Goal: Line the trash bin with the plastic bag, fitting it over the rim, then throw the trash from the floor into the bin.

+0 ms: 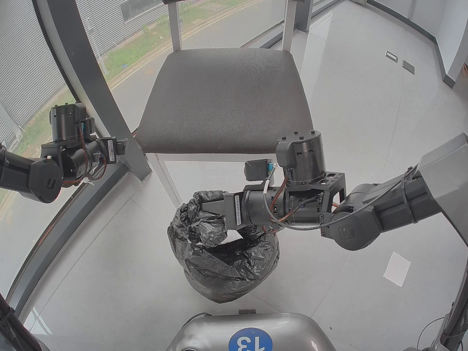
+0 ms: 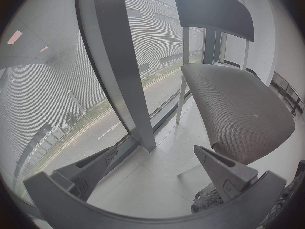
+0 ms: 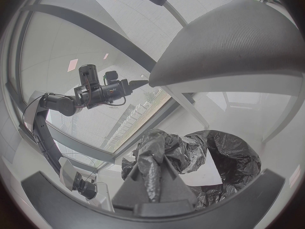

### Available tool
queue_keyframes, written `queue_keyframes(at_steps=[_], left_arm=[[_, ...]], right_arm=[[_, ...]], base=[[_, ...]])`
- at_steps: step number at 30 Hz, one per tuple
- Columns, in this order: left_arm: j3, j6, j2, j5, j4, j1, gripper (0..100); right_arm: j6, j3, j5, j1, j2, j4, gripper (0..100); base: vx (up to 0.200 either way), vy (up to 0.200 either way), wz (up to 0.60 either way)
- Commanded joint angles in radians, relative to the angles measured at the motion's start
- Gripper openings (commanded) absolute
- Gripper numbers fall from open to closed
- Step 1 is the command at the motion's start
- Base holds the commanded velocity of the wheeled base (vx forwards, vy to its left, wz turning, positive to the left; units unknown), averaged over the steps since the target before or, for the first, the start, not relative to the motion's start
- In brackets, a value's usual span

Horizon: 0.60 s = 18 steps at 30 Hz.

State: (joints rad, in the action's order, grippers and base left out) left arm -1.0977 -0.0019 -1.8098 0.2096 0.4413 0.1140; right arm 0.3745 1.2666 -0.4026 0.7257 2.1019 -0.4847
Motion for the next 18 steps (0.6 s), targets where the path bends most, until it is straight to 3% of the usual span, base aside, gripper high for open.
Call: queue_keyframes(at_steps=[1, 2, 3, 18], left_arm=[[0.001, -0.001, 0.0, 0.001, 0.001, -0.004, 100], [-0.001, -0.001, 0.0, 0.001, 0.001, -0.004, 100], [-0.001, -0.001, 0.0, 0.001, 0.001, -0.004, 100], [0.01, -0.004, 0.018, 0.001, -0.001, -0.004, 100]], right_arm=[[0.0, -0.01, -0.001, 0.001, 0.003, 0.001, 0], [0.0, -0.016, -0.001, 0.001, 0.001, 0.0, 0], [0.0, -0.021, -0.001, 0.001, 0.001, 0.0, 100], [0.0, -0.041, 0.001, 0.007, -0.013, 0.001, 100]], base=[[0.0, 0.0, 0.0], [0.0, 0.0, 0.0], [0.0, 0.0, 0.0], [0.0, 0.0, 0.0]])
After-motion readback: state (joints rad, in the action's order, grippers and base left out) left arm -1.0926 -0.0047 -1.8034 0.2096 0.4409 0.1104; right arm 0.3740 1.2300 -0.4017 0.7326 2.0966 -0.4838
